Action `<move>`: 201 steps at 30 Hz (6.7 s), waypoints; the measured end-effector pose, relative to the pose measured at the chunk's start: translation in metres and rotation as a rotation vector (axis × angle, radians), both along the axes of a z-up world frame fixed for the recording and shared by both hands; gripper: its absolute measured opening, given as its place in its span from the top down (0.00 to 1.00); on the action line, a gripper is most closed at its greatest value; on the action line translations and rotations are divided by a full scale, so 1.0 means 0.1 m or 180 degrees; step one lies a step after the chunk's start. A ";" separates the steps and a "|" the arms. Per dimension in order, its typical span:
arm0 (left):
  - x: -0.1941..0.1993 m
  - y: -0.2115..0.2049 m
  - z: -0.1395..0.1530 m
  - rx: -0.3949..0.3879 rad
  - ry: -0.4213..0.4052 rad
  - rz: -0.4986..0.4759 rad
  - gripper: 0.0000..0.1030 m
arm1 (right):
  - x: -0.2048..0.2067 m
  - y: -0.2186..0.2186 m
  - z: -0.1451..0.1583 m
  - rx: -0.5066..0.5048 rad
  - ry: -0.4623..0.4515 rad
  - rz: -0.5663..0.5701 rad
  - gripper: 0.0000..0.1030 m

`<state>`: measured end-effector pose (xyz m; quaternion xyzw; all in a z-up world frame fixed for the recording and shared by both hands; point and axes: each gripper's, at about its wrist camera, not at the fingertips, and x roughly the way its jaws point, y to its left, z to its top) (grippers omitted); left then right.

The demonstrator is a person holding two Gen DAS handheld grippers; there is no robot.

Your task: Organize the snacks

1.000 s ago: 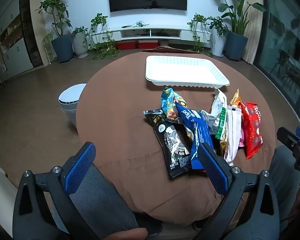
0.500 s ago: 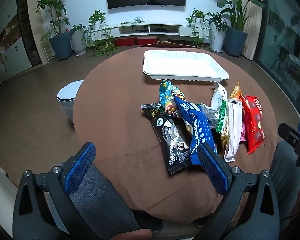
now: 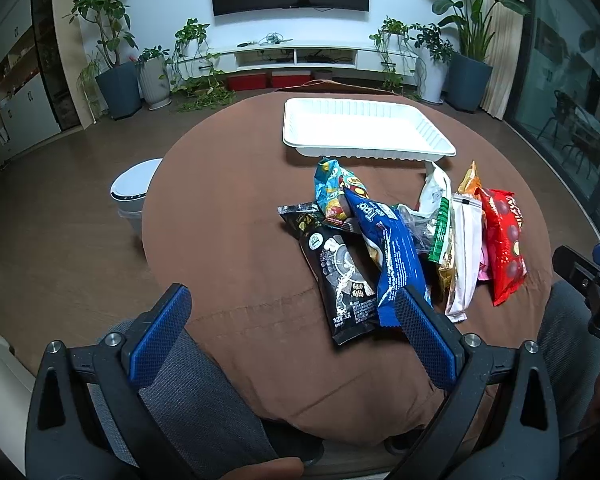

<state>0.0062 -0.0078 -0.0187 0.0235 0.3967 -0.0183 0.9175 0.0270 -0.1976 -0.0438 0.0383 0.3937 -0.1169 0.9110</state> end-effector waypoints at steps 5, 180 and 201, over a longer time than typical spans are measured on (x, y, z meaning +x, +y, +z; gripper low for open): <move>0.00 0.00 0.00 0.0000 -0.0001 -0.0001 0.00 | 0.00 0.00 -0.01 -0.0005 0.0003 0.0000 0.00; 1.19 1.17 -0.55 -0.1402 0.0795 -0.0644 0.77 | 0.65 -1.11 -0.41 0.1459 0.0533 0.0216 0.68; 2.70 1.27 0.45 -0.1023 0.0184 -0.0788 0.77 | 1.55 -1.78 0.24 0.1211 0.0050 0.0033 0.68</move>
